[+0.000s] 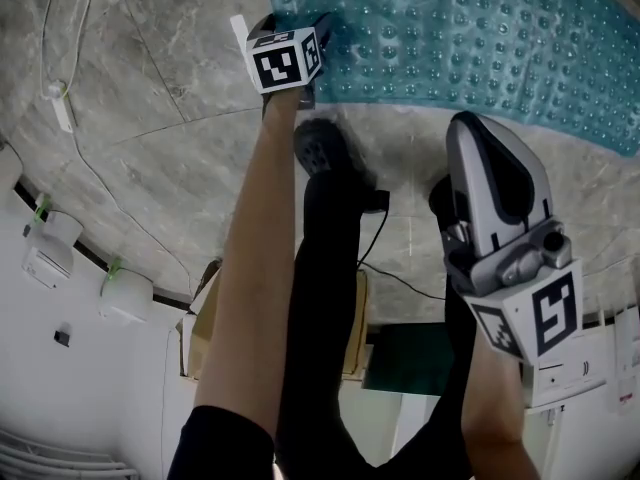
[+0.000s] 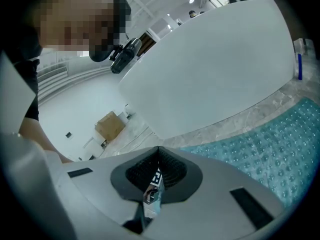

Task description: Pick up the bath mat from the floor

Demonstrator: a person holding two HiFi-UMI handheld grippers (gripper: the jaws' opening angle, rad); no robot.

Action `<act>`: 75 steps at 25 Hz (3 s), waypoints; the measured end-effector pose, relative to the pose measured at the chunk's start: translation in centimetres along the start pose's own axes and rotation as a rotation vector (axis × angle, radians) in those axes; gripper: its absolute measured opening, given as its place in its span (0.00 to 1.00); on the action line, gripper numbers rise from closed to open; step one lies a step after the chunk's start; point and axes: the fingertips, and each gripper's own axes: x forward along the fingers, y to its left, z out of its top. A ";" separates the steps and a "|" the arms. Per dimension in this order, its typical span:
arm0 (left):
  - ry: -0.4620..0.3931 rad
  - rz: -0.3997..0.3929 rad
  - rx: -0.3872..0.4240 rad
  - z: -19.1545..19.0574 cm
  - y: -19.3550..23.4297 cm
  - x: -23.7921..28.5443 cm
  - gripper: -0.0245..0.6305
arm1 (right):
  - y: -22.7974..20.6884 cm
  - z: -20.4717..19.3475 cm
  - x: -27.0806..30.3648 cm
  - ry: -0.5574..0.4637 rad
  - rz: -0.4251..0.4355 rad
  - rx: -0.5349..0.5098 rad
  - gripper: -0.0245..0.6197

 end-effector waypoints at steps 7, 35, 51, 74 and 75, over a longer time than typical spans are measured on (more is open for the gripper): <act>-0.018 0.013 -0.021 0.2 -0.2 -0.1 0.69 | -0.7 0.0 -0.1 0.002 -0.003 0.010 0.06; -0.024 -0.125 0.091 3.5 -10.4 -11.6 0.12 | -0.9 0.8 -7.2 0.058 -0.070 -0.167 0.06; -0.007 -0.310 0.063 10.6 -28.3 -31.8 0.11 | 4.2 18.3 -24.2 -0.084 -0.219 -0.140 0.06; -0.133 -0.403 0.278 18.7 -47.1 -59.8 0.10 | 8.2 36.5 -48.7 -0.203 -0.248 -0.246 0.06; -0.149 -0.404 0.275 19.1 -47.3 -61.0 0.10 | 8.2 37.2 -49.4 -0.211 -0.258 -0.250 0.06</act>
